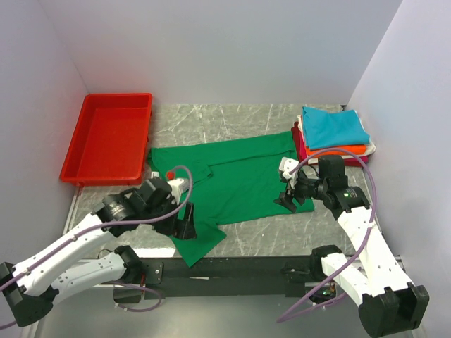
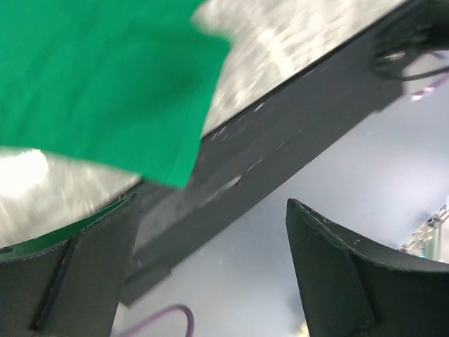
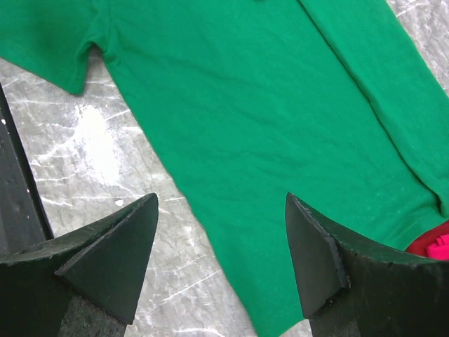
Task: Fold and stack the t-shirts
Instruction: Fold the tshirt
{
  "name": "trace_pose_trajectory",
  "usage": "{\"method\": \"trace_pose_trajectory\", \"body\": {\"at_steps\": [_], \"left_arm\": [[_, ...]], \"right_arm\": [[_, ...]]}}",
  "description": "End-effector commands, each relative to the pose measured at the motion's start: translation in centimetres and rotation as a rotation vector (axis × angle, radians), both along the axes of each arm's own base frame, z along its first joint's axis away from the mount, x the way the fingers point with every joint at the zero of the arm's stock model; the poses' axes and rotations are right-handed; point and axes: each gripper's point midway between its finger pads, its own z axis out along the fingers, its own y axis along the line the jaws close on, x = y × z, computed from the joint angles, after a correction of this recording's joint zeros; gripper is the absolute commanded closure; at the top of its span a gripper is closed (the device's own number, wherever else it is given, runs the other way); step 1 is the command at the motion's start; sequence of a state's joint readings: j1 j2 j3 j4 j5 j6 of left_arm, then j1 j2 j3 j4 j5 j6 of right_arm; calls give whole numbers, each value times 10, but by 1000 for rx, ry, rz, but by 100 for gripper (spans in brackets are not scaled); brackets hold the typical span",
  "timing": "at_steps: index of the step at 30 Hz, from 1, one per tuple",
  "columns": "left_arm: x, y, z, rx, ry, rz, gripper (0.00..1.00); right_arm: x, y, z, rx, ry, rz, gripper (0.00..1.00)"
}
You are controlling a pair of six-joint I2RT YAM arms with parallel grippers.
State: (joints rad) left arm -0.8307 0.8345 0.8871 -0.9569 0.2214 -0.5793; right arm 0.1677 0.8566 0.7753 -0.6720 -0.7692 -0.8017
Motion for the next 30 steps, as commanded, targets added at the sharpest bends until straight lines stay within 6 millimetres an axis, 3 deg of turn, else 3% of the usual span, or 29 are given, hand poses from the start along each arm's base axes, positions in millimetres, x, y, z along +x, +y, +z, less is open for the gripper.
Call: {"method": "trace_pose_trajectory", "body": {"at_steps": [1, 2, 14, 30], "left_arm": [[-11, 10, -27, 53, 138, 144, 12], [-15, 14, -38, 84, 172, 160, 12], [-29, 17, -75, 116, 268, 234, 18], [-36, 8, -89, 150, 279, 203, 18]], "right_arm": [[3, -1, -2, -3, -7, -2, 21], [3, -1, -4, -5, -1, -2, 21], [3, -3, -10, -22, 17, -4, 21], [1, -4, -13, -31, 24, 1, 21]]}}
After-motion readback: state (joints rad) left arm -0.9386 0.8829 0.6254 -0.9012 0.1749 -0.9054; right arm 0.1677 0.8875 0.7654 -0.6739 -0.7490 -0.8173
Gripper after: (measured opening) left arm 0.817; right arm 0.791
